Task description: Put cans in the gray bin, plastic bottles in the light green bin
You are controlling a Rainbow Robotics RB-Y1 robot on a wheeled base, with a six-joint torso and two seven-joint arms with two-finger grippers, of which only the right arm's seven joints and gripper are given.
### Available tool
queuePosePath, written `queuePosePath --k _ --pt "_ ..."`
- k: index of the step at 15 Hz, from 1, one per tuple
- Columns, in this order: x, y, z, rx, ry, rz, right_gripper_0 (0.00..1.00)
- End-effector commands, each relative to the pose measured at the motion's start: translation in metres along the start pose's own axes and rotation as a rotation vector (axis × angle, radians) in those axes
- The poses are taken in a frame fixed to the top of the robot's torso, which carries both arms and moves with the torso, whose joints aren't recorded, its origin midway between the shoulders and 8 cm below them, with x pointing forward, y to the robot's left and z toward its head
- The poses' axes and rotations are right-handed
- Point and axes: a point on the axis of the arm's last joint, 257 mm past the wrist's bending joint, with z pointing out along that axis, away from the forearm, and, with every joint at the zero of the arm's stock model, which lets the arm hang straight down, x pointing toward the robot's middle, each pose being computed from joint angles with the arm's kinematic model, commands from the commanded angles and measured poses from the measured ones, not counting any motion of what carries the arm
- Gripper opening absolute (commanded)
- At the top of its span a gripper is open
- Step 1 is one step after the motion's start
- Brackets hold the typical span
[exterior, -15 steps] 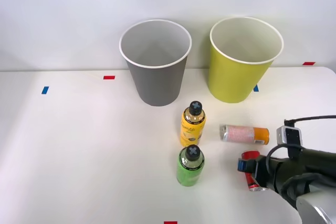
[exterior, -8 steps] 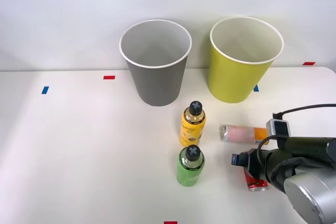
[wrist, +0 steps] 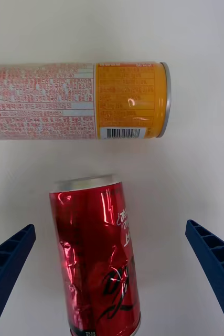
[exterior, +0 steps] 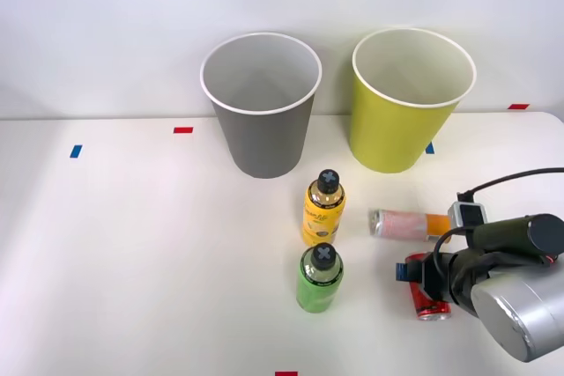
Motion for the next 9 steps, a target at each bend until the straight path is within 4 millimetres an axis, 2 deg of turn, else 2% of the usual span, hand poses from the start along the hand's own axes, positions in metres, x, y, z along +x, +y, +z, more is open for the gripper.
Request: queuePosePath --k 1,9 --pt "-0.0018 -0.0002 0.0065 0.009 0.006 0.001 1.00" --pt "0.0039 0.0094 0.0090 -0.018 0.028 -0.008 1.00"
